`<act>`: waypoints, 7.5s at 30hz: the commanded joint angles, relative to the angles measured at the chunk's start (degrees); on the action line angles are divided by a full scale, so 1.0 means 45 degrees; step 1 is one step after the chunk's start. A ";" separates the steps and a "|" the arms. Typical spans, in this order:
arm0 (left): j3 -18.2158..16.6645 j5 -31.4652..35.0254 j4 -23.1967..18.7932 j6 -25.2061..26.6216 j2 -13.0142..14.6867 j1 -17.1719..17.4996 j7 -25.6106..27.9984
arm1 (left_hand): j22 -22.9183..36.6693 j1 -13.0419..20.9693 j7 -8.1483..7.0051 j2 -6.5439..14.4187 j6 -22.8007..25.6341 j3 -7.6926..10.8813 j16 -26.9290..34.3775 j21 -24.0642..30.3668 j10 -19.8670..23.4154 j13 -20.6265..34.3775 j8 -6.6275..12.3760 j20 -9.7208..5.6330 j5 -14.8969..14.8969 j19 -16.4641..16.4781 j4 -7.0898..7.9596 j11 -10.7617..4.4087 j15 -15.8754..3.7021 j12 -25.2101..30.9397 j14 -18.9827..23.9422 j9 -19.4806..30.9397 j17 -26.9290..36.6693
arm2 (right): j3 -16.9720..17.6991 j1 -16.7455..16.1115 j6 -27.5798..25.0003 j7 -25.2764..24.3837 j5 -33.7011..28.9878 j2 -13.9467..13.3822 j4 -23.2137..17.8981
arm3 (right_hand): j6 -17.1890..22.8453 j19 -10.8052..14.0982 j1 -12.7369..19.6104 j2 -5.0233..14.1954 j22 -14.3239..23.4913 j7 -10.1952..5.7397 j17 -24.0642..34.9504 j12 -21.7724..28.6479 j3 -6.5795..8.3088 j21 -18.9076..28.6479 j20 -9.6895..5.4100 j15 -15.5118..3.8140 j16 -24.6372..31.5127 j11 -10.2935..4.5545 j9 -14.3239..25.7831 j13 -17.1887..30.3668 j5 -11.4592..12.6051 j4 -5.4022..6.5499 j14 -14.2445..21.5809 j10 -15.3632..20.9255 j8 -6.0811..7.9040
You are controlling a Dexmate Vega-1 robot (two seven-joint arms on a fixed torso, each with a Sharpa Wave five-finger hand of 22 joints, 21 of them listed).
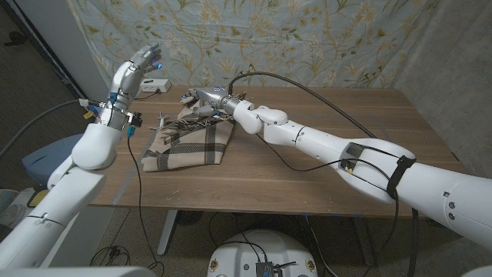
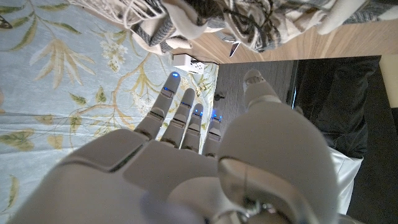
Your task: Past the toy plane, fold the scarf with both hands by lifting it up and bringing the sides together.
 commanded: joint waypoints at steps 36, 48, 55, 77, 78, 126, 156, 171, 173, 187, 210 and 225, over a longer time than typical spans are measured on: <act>0.0396 0.7007 -0.2756 0.8330 0.1220 0.1521 0.3657 | 0.0018 0.2033 -0.0125 0.0029 0.0392 0.0302 0.0022 -0.0401 -0.0162 0.0006 0.0324 -0.0071 -0.0015 -0.0351 -0.2554 -0.0554 -0.0172 0.0016 -0.0081 0.0031 -0.0063 | -0.4707 0.2392 -0.0118 -0.4140 0.2130 0.3574 0.7577 | 0.8075 0.3301 0.3246 0.0639 0.0164 0.0130 0.2416 0.4137 0.1306 0.2879 -0.1129 -0.2276 0.4307 -0.0528 0.0129 0.1074 -0.0932 0.0239 0.8509 0.9059 0.1790; 0.2823 0.9967 -0.2545 1.4028 0.1801 0.0396 0.3903 | -0.0003 0.3048 -0.0108 -0.0552 0.0122 -0.0047 -0.0095 -0.0546 -0.0711 0.0020 0.0230 -0.0199 -0.0053 -0.0347 -0.3715 -0.0721 -0.0247 -0.0093 -0.0837 0.0070 -0.0039 | -0.4171 0.2299 0.2053 -0.7995 0.1509 0.3360 0.7886 | 0.8312 0.3213 0.3312 0.0573 0.0139 0.0173 0.2578 0.4401 0.1374 0.3007 -0.1094 -0.2320 0.4275 -0.0569 0.0136 0.1316 -0.0918 0.0201 0.8621 0.9187 0.1757; 0.5052 1.1175 -0.1713 1.7161 0.2082 -0.1141 0.3522 | -0.0024 0.3568 -0.0041 -0.1691 0.0095 -0.0700 -0.0081 -0.0766 -0.0950 0.0046 0.0268 -0.0271 0.0065 -0.0495 -0.3904 -0.0761 -0.0194 -0.0076 -0.1241 0.0088 -0.0016 | -0.3847 0.2297 0.2583 -0.9061 0.1130 0.3223 0.7635 | 0.8421 0.3219 0.3364 0.0535 0.0127 0.0211 0.2676 0.4541 0.1410 0.3088 -0.1071 -0.2305 0.4288 -0.0569 0.0140 0.1434 -0.0909 0.0166 0.8729 0.9291 0.1735; 0.7160 0.9403 0.1588 1.6211 0.1167 -0.3540 0.6099 | 0.0005 0.4476 -0.0120 -0.3027 0.1462 -0.2307 0.0458 -0.0900 0.0725 0.0141 0.0385 -0.0435 0.0570 0.0331 -0.3468 -0.1294 -0.0808 0.0508 0.0372 0.0130 0.0102 | -0.3222 0.2289 0.3039 -0.9723 0.0122 0.2914 0.7077 | 0.8505 0.3106 0.3366 0.0464 0.0099 0.0173 0.2873 0.4703 0.1486 0.3253 -0.1076 -0.2305 0.4168 -0.0608 0.0156 0.1642 -0.0906 0.0159 0.8765 0.9252 0.1599; 0.7051 0.9138 0.1597 1.5858 0.1165 -0.3498 0.6212 | 0.0006 0.4426 -0.0129 -0.3043 0.1451 -0.2366 0.0435 -0.0923 0.0734 0.0143 0.0371 -0.0416 0.0573 0.0296 -0.3439 -0.1315 -0.0768 0.0506 0.0325 0.0129 0.0107 | -0.3196 0.2291 0.3054 -0.9686 0.0136 0.2907 0.7105 | 0.8510 0.3103 0.3358 0.0463 0.0098 0.0173 0.2880 0.4699 0.1486 0.3259 -0.1075 -0.2297 0.4164 -0.0593 0.0156 0.1643 -0.0907 0.0164 0.8765 0.9240 0.1596; 0.4250 0.7223 -0.1469 1.0883 0.1821 -0.0595 0.6180 | 0.0068 0.4736 0.0182 -0.2672 0.0871 -0.3794 0.0321 -0.1700 0.0238 0.0190 0.0427 0.0311 0.0916 -0.0155 -0.3369 -0.1074 -0.0090 0.0467 -0.0618 0.0122 0.0049 | -0.2878 0.1743 0.1662 -0.9532 -0.1086 0.1454 0.3977 | 0.8729 0.2836 0.3333 0.0364 0.0044 0.0184 0.3190 0.4782 0.1656 0.3506 -0.1070 -0.2313 0.3875 -0.0625 0.0193 0.1640 -0.0876 0.0130 0.8866 0.9287 0.1377; 0.7066 0.7801 0.2435 0.9566 -0.0279 -0.3969 0.8799 | 0.0149 1.0465 -0.0178 0.0371 1.0372 -0.3401 0.1433 -0.1015 0.7114 0.0717 0.3510 -0.0716 -0.0050 0.2285 -0.3627 -0.2540 -0.2299 0.2138 0.4215 0.0595 0.0097 | -0.2305 0.1721 0.1963 -0.9629 -0.1592 0.1556 0.4448 | 0.8583 0.2583 0.3302 0.0296 0.0019 0.0025 0.3437 0.4769 0.1756 0.3628 -0.0989 -0.2293 0.3656 -0.0665 0.0214 0.1660 -0.0887 0.0120 0.8830 0.9186 0.1105; 0.6278 0.7188 0.3982 1.0044 -0.1262 -0.4486 1.1204 | 0.0194 1.0316 0.0173 0.0857 1.0376 -0.3245 0.1580 -0.0785 0.7633 0.0991 0.3925 -0.0880 -0.0013 0.2557 -0.3335 -0.2367 -0.2420 0.2243 0.5230 0.1012 0.0076 | -0.0897 0.1401 0.3491 -0.6937 0.0439 0.0776 0.4006 | 0.2573 0.0761 -0.4273 -0.1401 -0.0034 0.0304 0.1823 0.0985 -0.0827 0.2514 0.0515 -0.1076 0.0793 0.0446 0.0016 -0.0088 -0.0675 0.3515 0.4869 0.3794 -0.0108; 0.6221 0.7006 0.4313 1.0017 -0.1377 -0.4661 1.1378 | 0.0197 1.0310 0.0166 0.0841 1.0373 -0.3239 0.1575 -0.0772 0.7674 0.1004 0.3948 -0.0883 -0.0009 0.2574 -0.3344 -0.2369 -0.2425 0.2253 0.5266 0.1034 0.0072 | -0.0629 0.1387 0.3983 -0.6768 0.0863 0.0834 0.4313 | 0.2324 0.0461 -0.4705 -0.1422 -0.0028 0.0383 0.1779 0.0764 -0.0986 0.2334 0.0642 -0.0924 0.0692 0.0554 0.0011 -0.0130 -0.0604 0.3674 0.4609 0.3471 -0.0119; 0.6087 0.5343 0.6813 1.1076 -0.2054 -0.6387 1.1390 | 0.0229 1.0143 0.0317 0.0886 0.9841 -0.3136 0.1305 -0.0677 0.7182 0.1173 0.3940 -0.0826 0.0041 0.2519 -0.3305 -0.2108 -0.2223 0.1948 0.5055 0.1139 0.0117 | 0.0157 0.0943 0.3793 -0.5872 0.1171 -0.0204 0.3141 | 0.2250 0.0013 -0.5735 -0.1314 -0.0003 0.0451 0.1729 0.0505 -0.1323 0.2028 0.0946 -0.0677 0.0545 0.0751 0.0011 -0.0167 -0.0507 0.3958 0.4131 0.3232 0.0009; 0.4968 0.1047 0.5075 0.8518 -0.0535 -0.4981 0.7681 | 0.0198 0.4960 0.0529 0.0431 -0.1409 -0.5366 0.0017 -0.2456 -0.2230 0.0274 0.0174 0.0371 -0.0015 -0.1467 -0.1662 0.0933 0.1568 -0.0092 -0.2573 0.0071 0.0213 | 0.0840 0.0672 0.4326 -0.5237 0.1387 -0.0682 0.2929 | 0.2872 0.0106 -0.5912 -0.1229 0.0006 0.0437 0.1629 0.0430 -0.1344 0.1928 0.1048 -0.0664 0.0486 0.0707 -0.0008 -0.0133 -0.0371 0.3797 0.4003 0.3281 0.0256; 0.4629 0.1491 0.4247 0.2400 0.0259 -0.3726 0.6675 | 0.0190 0.4474 -0.0044 0.0704 -0.0890 -0.5353 0.0027 -0.2315 -0.1885 0.0139 0.0244 0.0344 -0.0020 -0.0930 -0.1471 0.0449 0.0922 0.0070 -0.2569 0.0028 0.0110 | 0.2647 -0.0125 0.5284 -0.1987 0.4181 -0.1711 0.1485 | 0.2209 -0.0931 -0.5891 -0.0867 -0.0067 0.0498 0.0602 -0.0407 -0.1105 0.1096 0.1056 -0.0053 -0.0804 0.0836 -0.0015 -0.0307 -0.0393 0.3402 0.2033 0.1795 0.0023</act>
